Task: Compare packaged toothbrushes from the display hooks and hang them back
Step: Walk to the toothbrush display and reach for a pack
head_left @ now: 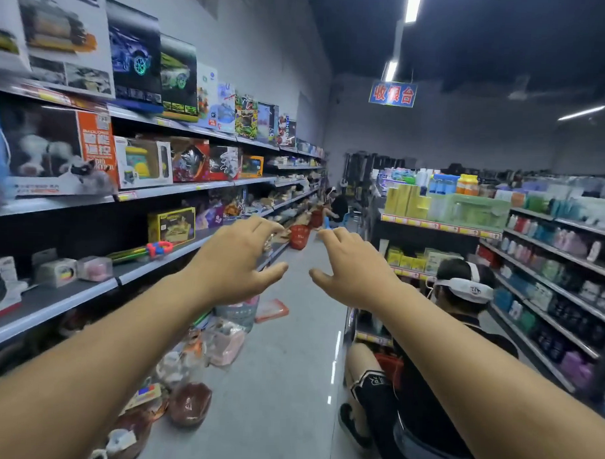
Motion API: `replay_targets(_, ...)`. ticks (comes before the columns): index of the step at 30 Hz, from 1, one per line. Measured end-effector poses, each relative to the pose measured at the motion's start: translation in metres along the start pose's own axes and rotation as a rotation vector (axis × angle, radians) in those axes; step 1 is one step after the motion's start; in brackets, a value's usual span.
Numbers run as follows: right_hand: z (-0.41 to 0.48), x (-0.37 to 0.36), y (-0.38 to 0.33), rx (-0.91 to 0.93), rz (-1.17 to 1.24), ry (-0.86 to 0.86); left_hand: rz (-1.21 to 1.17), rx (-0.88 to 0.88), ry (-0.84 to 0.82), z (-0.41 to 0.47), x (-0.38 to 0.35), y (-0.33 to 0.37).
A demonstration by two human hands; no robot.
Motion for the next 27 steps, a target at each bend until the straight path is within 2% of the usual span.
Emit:
replay_targets(8,0.241,-0.144,0.1,-0.092,0.008,-0.078,0.033,-0.004,-0.117,0.202,-0.177,-0.15)
replay_targets(13,0.365,-0.208,0.196,-0.194,0.064,-0.044,0.029,-0.104,-0.138,0.351,-0.282,-0.208)
replay_targets(17,0.464,-0.291,0.272,-0.24,0.068,-0.047,-0.072,-0.125,-0.21,0.451,-0.399,-0.251)
replay_targets(22,0.616,-0.42,0.349,-0.215,0.103,-0.116,-0.059,-0.109,-0.281,0.565,-0.553,-0.329)
replay_targets(27,0.793,-0.499,0.401,-0.12,0.115,-0.148,0.029,-0.092,-0.316,0.702,-0.638,-0.431)
Point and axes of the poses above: each hand's wrist, its own z-axis towards the middle knuckle, its own x-axis out of the back of the hand, y = z × x, the point moved 3 cm from there along z, towards the middle knuckle
